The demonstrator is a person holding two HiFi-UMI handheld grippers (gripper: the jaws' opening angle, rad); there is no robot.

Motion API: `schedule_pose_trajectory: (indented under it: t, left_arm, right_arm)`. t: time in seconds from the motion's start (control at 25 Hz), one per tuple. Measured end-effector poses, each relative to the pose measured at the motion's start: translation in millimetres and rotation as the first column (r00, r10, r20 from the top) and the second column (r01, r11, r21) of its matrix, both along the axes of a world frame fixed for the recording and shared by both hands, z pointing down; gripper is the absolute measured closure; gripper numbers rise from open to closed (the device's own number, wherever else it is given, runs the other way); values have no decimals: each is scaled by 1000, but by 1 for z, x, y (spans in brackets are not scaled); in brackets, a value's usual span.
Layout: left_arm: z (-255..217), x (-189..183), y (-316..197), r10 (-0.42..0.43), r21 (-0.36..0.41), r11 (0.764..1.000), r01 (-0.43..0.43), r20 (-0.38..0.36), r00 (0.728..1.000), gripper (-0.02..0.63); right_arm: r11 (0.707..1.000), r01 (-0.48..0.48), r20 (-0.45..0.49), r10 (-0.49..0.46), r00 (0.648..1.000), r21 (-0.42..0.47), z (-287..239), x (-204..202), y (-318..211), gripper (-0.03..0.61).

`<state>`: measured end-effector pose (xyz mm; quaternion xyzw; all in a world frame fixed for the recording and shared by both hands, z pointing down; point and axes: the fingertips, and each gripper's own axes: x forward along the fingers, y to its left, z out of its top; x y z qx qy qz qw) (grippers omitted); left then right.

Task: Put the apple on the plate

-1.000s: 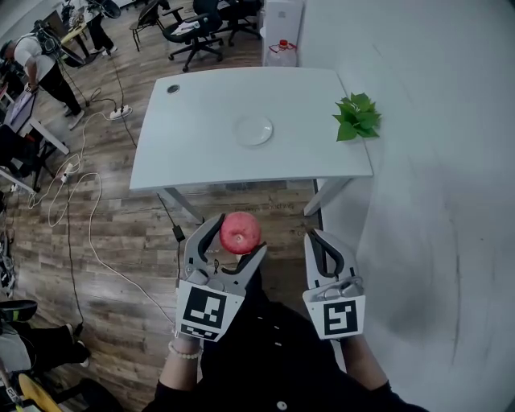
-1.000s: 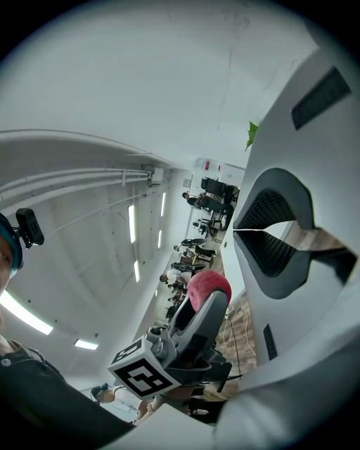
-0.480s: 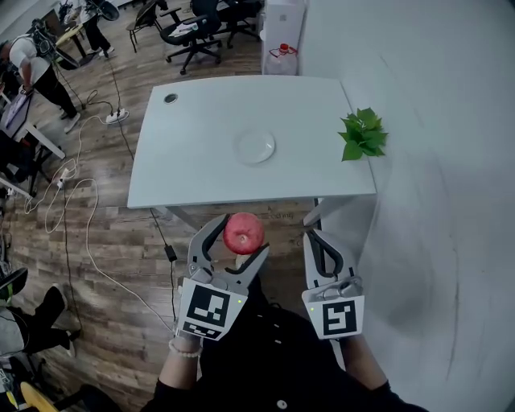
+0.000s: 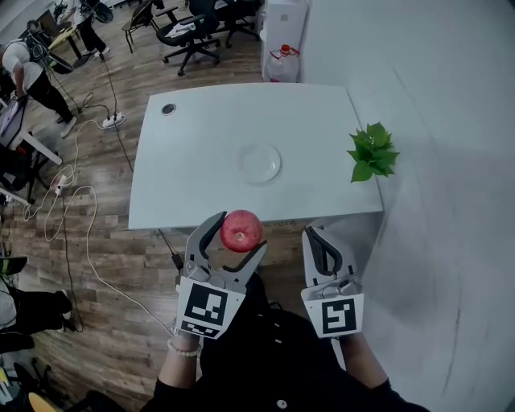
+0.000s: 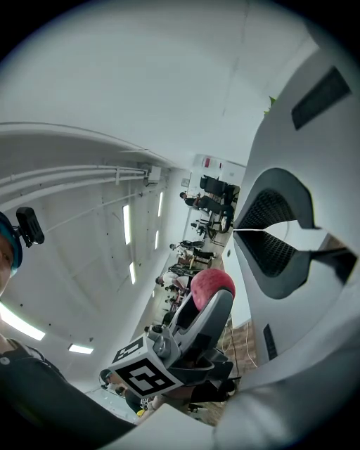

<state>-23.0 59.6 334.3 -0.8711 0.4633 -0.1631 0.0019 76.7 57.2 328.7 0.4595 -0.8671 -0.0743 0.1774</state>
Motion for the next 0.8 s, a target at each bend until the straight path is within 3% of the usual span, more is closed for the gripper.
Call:
schedule_pose_trajectory:
  t: [0.8]
  left_arm:
    - [8,-32,-122,45,-9,999,-45,-3,999,253]
  right_arm:
    - [1000,-26,-9,26,1000,4,3,-39,-123,535]
